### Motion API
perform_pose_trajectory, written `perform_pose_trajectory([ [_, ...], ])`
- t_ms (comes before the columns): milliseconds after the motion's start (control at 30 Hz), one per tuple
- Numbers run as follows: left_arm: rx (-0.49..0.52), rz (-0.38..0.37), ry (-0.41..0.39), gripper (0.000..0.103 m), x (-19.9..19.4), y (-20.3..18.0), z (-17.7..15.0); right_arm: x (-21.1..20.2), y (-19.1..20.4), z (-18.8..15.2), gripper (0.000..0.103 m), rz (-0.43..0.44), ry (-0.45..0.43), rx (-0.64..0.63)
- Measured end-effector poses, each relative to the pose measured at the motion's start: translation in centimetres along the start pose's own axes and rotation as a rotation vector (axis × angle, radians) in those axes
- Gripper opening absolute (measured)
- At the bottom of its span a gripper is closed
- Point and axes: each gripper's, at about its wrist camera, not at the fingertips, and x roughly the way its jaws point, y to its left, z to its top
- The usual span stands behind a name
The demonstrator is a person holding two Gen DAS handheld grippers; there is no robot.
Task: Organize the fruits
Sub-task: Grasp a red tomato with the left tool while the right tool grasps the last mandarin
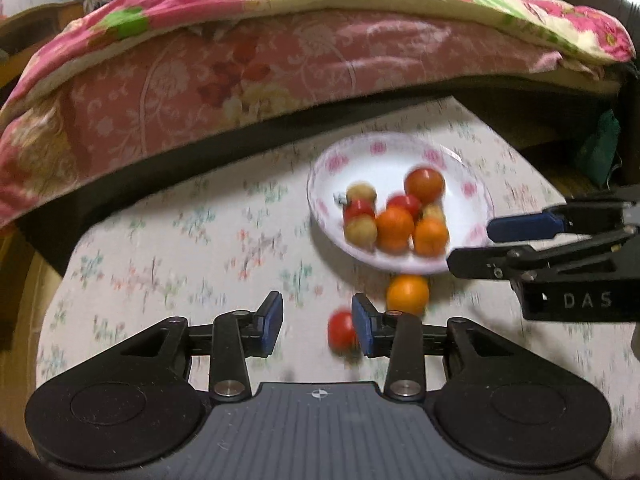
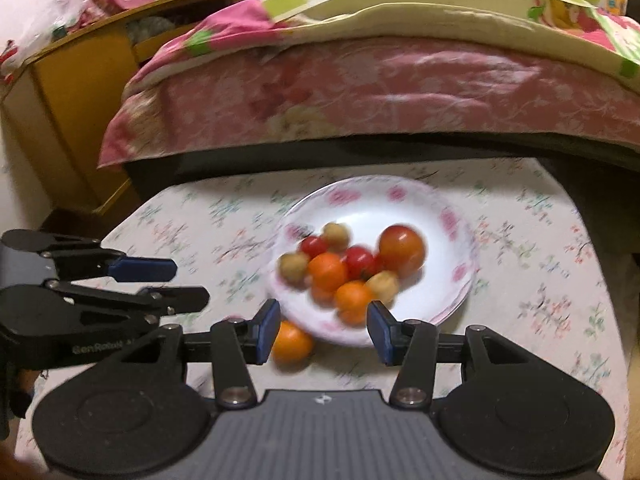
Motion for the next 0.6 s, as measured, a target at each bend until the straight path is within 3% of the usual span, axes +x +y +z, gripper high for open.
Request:
perform_pose_trajectory([
  [133, -0.008, -0.012, 0.033, 0.049, -0.7, -0.1, -1.9, -0.2, 1.4, -1.7, 0.041, 0.020, 0.026, 0.001],
  [267, 0.000, -0.020, 0.033, 0.058, -1.3, -0.3, -2.5, 1.4, 1.9, -2.7, 0.041, 0.024, 0.065, 0.005],
  [600, 0.053, -0.063, 0.069, 0.062, -0.2, -0.7, -3.5, 4.8, 2.1, -3.3, 0.042, 0.014, 0.068, 0.028],
])
